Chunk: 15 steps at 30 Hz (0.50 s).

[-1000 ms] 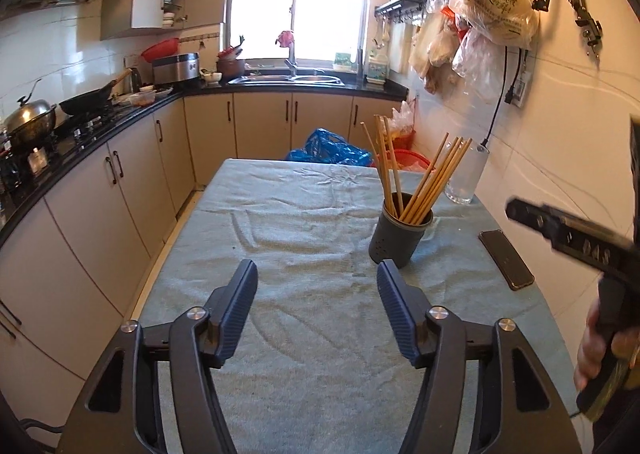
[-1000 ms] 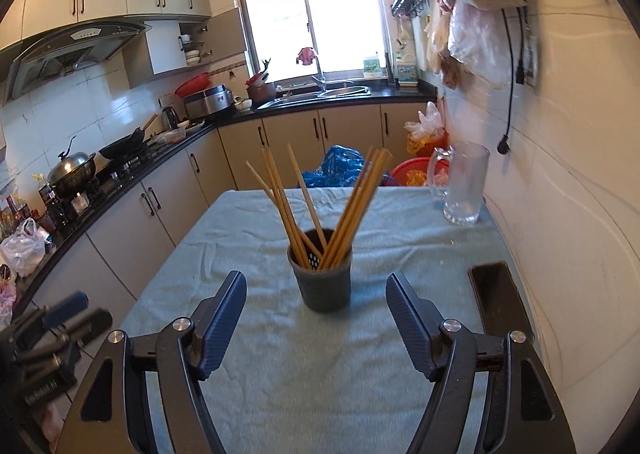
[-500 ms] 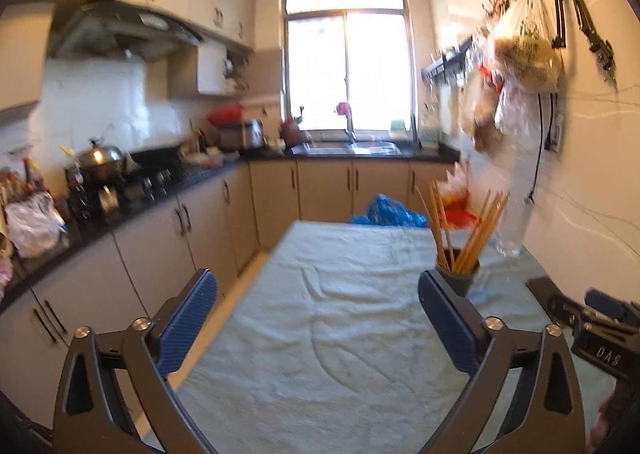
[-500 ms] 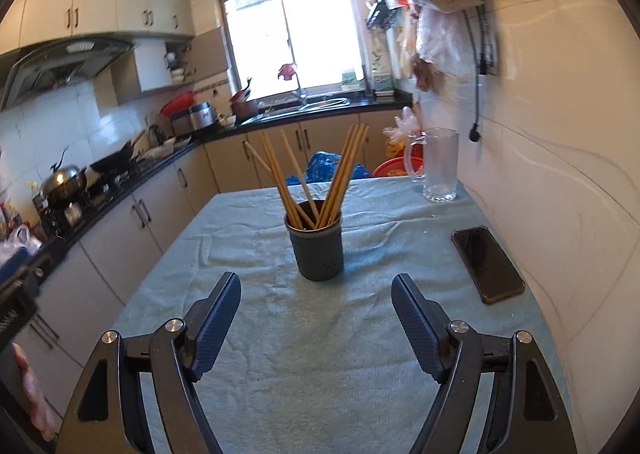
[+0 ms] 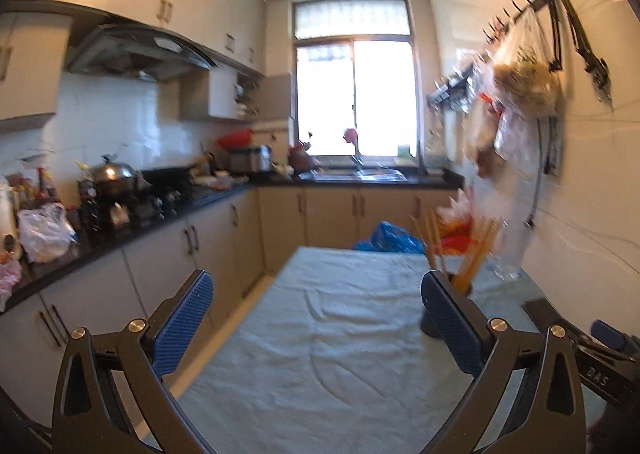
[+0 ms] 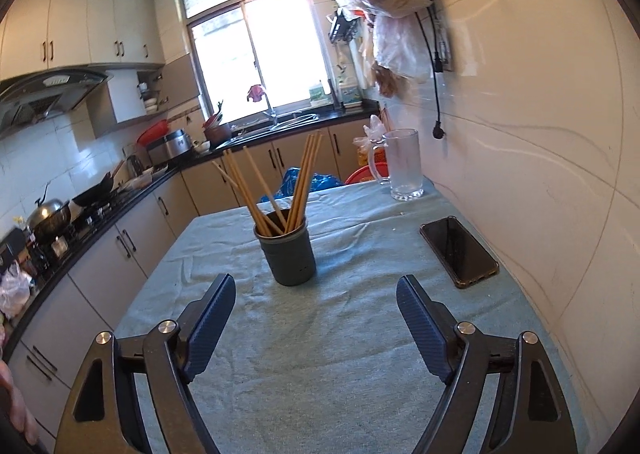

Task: Organize utensils

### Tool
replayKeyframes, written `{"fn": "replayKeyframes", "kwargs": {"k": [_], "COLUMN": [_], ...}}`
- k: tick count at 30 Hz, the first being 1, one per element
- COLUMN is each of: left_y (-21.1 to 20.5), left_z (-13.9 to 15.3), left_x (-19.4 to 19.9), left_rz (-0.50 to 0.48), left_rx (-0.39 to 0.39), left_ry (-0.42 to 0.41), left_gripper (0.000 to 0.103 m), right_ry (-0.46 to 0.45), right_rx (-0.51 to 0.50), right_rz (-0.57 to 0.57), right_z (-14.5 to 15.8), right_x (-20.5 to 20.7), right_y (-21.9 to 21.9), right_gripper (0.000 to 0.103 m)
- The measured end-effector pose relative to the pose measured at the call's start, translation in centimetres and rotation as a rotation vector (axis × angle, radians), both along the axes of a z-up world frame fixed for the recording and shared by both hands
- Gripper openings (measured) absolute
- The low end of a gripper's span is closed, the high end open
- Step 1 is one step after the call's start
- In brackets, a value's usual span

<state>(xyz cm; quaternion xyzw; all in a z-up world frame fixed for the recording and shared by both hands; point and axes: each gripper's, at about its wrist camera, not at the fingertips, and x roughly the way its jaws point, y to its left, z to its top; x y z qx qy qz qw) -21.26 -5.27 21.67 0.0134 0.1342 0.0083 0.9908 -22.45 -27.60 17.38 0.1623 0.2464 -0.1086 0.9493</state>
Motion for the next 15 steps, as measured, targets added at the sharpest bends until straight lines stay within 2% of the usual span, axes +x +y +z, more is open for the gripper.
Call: {"fn": "replayKeyframes", "kwargs": {"k": [7,15], "left_y": [-2.4,-4.3], "left_z": [-2.3,-4.7], "left_x": [1.7,3.5], "left_rz": [-0.08,-0.122], "left_rx": [0.007,0.007], "left_ry": [0.111,0.21], "left_gripper": [0.103,0.103], "right_ry": [0.059,0.065], "right_rx": [0.015,-0.049], "right_rz": [-0.018,-0.059], "right_z": [-2.5,-2.8], "right_x": [0.6,0.5], "right_y": [-0.6,-1.0], "right_gripper": [0.088,0.088]}}
